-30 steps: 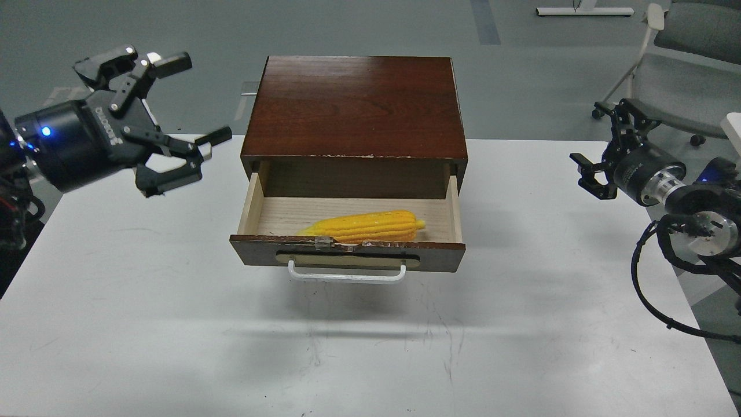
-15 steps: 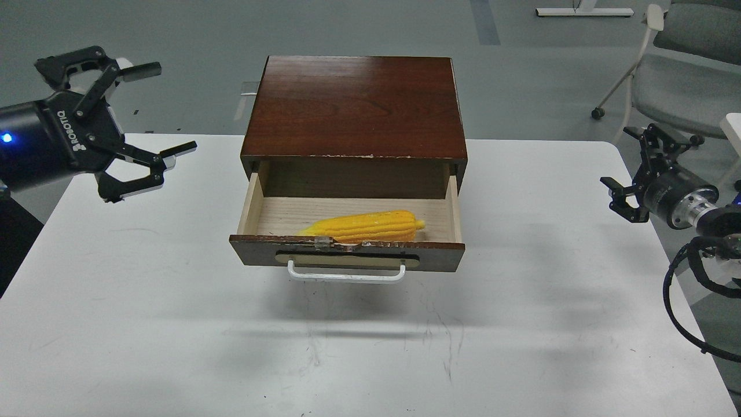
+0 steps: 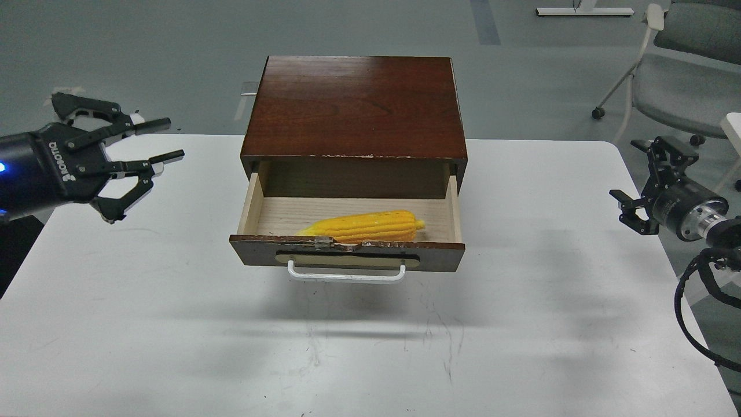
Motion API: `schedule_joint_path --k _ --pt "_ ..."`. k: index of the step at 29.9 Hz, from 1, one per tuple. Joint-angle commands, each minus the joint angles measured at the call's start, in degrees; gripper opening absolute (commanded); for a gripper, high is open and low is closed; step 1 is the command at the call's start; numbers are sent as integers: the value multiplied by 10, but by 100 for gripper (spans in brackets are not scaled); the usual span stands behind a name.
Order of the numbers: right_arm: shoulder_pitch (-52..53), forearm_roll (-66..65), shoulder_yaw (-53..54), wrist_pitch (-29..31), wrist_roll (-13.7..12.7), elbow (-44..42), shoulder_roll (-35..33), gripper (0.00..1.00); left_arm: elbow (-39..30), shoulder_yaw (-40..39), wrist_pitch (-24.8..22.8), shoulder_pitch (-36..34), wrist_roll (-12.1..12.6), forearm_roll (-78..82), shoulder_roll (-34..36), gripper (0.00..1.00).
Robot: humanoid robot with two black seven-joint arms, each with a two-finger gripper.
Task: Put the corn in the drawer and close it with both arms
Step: 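Move the left gripper down to the front of the open drawer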
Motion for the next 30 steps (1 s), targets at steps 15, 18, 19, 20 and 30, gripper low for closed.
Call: schedule_joint_path --k 15,18,19,20,30 --pt "-13 -2 -23 1 0 -19 5 100 -103 244 0 38 0 -86 28 0" --pt "-14 -2 -26 1 0 -20 5 100 -102 244 0 68 0 -160 -1 0" --pt "-14 -2 -28 1 0 -21 5 100 -102 245 0 73 0 -175 -8 0" --pt "-14 -2 -32 1 0 -21 5 100 -102 245 0 77 0 -190 -15 0" --pt "-18 -2 -45 0 0 -22 7 100 -102 213 0 71 0 -432 -78 0"
